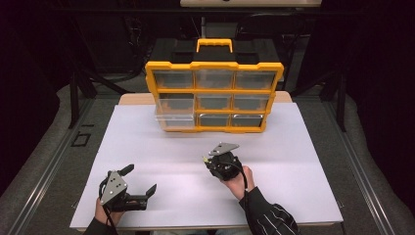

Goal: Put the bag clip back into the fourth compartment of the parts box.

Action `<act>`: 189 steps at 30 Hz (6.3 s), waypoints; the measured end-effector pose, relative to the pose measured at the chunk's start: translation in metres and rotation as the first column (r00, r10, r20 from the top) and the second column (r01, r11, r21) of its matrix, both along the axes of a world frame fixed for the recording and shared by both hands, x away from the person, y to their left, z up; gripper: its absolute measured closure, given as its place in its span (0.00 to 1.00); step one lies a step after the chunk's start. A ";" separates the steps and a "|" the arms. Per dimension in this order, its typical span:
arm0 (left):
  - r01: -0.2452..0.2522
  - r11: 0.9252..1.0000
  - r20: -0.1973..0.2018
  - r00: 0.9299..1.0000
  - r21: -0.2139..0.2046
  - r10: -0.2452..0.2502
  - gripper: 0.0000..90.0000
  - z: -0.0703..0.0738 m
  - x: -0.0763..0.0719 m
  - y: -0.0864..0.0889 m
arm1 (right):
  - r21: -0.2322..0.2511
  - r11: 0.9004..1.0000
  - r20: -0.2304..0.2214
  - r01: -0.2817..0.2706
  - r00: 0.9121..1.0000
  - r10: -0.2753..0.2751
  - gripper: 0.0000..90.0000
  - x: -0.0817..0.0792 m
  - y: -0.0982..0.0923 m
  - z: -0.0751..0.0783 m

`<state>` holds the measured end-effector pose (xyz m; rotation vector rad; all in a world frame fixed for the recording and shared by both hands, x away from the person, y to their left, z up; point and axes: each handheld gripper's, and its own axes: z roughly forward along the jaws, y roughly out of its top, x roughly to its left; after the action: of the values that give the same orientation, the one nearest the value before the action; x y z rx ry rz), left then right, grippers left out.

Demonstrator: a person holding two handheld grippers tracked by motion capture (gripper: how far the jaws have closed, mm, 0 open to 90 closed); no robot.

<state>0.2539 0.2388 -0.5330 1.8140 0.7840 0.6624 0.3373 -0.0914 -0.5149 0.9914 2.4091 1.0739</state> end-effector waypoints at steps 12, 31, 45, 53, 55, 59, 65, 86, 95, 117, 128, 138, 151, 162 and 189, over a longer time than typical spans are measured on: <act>0.004 1.000 0.002 1.000 0.000 -0.004 0.00 0.000 -0.001 0.000 | -0.018 0.999 0.011 -0.036 0.999 0.036 0.89 0.003 -0.003 0.003; 0.012 1.000 -0.001 1.000 0.006 -0.012 0.00 0.000 0.000 0.000 | -0.003 0.999 0.006 -0.036 0.999 0.036 0.89 0.012 -0.014 0.009; 0.007 1.000 -0.001 1.000 0.003 -0.007 0.00 0.000 0.000 0.001 | -0.001 0.999 -0.003 -0.038 0.999 0.038 0.89 0.019 -0.018 0.022; 0.012 1.000 -0.001 1.000 0.007 -0.012 0.00 0.000 0.000 0.001 | -0.005 0.999 -0.009 -0.040 0.999 0.040 0.89 0.026 -0.021 0.031; 0.011 1.000 -0.001 1.000 0.008 -0.011 0.00 0.000 0.000 0.001 | -0.003 0.999 -0.013 -0.042 0.999 0.042 0.89 0.028 -0.022 0.032; 0.012 1.000 -0.001 1.000 0.007 -0.012 0.00 0.000 0.000 0.000 | -0.002 0.999 -0.021 -0.046 0.999 0.046 0.89 0.032 -0.021 0.034; 0.009 1.000 -0.003 1.000 0.008 -0.009 0.00 0.000 0.001 0.001 | -0.001 0.998 -0.030 -0.056 0.998 0.056 0.89 0.036 -0.020 0.038; 0.015 1.000 -0.009 1.000 0.012 -0.015 0.00 -0.001 0.001 -0.001 | 0.013 0.996 -0.034 -0.085 0.996 0.086 0.90 0.054 -0.021 0.057; 0.018 1.000 -0.006 1.000 0.018 -0.017 0.00 -0.001 0.001 -0.001 | 0.024 0.992 -0.017 -0.123 0.992 0.124 0.89 0.062 -0.021 0.071; 0.007 1.000 -0.008 1.000 0.009 -0.007 0.00 -0.001 0.002 -0.001 | 0.020 0.987 0.008 -0.162 0.987 0.162 0.89 0.077 -0.021 0.103; 0.008 1.000 -0.004 1.000 0.011 -0.008 0.00 0.000 0.002 -0.001 | 0.013 0.985 0.021 -0.174 0.985 0.174 0.90 0.084 -0.020 0.123; 0.010 1.000 -0.001 1.000 0.007 -0.010 0.00 0.000 0.001 0.000 | 0.017 0.985 0.031 -0.170 0.985 0.169 0.89 0.091 -0.020 0.139; 0.013 1.000 -0.001 1.000 0.005 -0.013 0.00 0.000 0.000 0.000 | 0.014 0.985 0.064 -0.171 0.983 0.170 0.90 0.098 -0.014 0.162; 0.012 1.000 -0.004 1.000 0.001 -0.012 0.00 0.000 0.001 -0.001 | 0.008 0.983 0.091 -0.185 0.979 0.183 0.90 0.105 -0.003 0.173; 0.017 1.000 -0.007 1.000 0.005 -0.017 0.00 0.000 0.000 0.000 | -0.013 0.976 0.095 -0.220 0.971 0.220 0.90 0.117 0.033 0.183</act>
<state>0.2544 0.2386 -0.5329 1.8263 0.7715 0.6479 0.4543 -0.0584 -0.3318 0.6662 2.4832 1.1623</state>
